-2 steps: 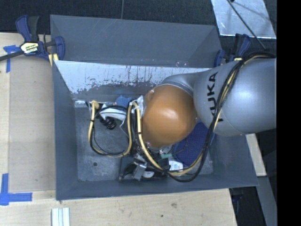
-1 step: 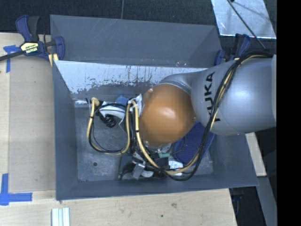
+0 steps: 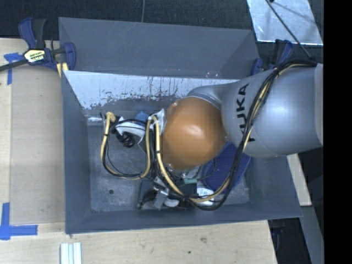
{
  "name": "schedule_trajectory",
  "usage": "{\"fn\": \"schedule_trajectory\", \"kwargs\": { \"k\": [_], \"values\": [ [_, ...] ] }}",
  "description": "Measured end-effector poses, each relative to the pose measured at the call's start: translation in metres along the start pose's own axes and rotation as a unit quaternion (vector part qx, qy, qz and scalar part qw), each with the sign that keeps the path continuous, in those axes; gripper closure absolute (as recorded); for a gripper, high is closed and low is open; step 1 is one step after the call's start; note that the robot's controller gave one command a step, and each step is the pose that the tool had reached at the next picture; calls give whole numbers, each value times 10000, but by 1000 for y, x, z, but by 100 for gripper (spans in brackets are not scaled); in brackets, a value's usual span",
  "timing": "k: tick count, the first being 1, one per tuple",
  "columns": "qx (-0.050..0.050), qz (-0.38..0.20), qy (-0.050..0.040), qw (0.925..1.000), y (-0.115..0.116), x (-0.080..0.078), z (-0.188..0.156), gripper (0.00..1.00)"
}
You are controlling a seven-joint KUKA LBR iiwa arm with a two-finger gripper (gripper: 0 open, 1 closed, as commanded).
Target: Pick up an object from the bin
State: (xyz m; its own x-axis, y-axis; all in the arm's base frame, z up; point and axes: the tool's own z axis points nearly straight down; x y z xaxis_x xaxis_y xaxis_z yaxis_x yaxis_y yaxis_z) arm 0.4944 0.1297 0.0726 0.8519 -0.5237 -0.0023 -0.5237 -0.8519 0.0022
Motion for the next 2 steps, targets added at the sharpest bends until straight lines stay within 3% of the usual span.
{"fn": "schedule_trajectory", "kwargs": {
  "k": [1,2],
  "values": [
    [50,568,81,9983,-8,-8,-3,100],
    [53,858,35,9963,-10,7,-93,100]
  ]
}}
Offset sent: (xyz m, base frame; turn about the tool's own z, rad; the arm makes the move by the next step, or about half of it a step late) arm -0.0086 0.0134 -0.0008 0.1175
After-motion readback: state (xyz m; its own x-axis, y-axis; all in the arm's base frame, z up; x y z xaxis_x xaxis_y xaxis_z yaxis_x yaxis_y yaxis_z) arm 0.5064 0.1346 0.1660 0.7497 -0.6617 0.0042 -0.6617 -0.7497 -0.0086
